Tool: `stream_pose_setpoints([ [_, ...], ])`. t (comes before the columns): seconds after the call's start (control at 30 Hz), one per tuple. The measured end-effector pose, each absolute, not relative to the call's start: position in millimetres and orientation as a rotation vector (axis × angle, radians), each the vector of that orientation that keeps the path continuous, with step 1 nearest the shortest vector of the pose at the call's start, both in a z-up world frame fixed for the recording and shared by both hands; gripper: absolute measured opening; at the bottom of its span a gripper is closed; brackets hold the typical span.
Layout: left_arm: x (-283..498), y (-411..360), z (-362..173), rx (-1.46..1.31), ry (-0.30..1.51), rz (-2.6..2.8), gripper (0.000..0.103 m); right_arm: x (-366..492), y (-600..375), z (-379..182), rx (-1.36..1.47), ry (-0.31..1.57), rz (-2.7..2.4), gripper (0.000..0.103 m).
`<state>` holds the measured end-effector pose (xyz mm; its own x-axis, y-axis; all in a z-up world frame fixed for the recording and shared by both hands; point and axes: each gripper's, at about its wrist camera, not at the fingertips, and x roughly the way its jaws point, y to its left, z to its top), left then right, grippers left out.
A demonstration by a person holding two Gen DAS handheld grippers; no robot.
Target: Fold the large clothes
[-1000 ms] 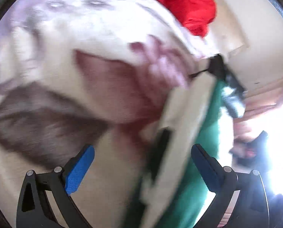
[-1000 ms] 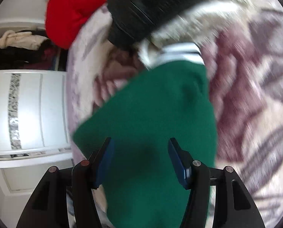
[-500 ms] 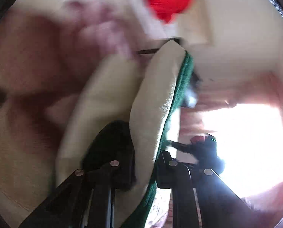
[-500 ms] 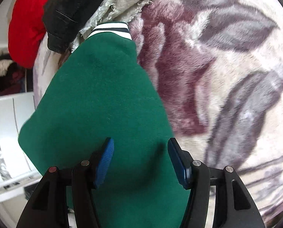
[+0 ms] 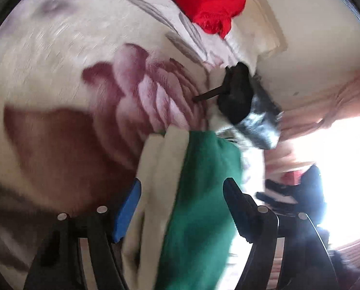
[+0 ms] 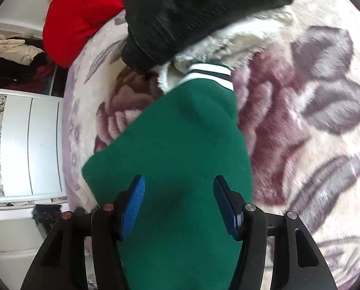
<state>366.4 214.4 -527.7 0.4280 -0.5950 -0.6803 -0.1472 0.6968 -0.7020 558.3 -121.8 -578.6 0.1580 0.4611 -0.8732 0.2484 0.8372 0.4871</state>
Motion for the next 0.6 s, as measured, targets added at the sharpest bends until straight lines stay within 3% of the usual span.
stream_pose_setpoints([
  [0.13,402,184,-564,-0.677,1.213,-0.331,0.062,575,-119,-584,0.574,1.439,0.164,0.061],
  [0.17,404,178,-566,-0.644,1.203,-0.324,0.038,580,-118,-588,0.568,1.441,0.157,0.061],
  [0.2,404,174,-566,-0.613,1.208,-0.316,0.026,584,-117,-593,0.569,1.441,0.156,0.061],
  [0.27,406,175,-573,-0.619,1.216,-0.321,0.018,594,-115,-604,0.577,1.447,0.151,0.061],
  [0.43,411,190,-617,-0.714,1.285,-0.344,0.017,615,-108,-646,0.505,1.507,0.095,0.061],
  [0.6,416,189,-611,-0.709,1.3,-0.354,0.021,630,-99,-683,0.435,1.578,0.02,0.061],
])
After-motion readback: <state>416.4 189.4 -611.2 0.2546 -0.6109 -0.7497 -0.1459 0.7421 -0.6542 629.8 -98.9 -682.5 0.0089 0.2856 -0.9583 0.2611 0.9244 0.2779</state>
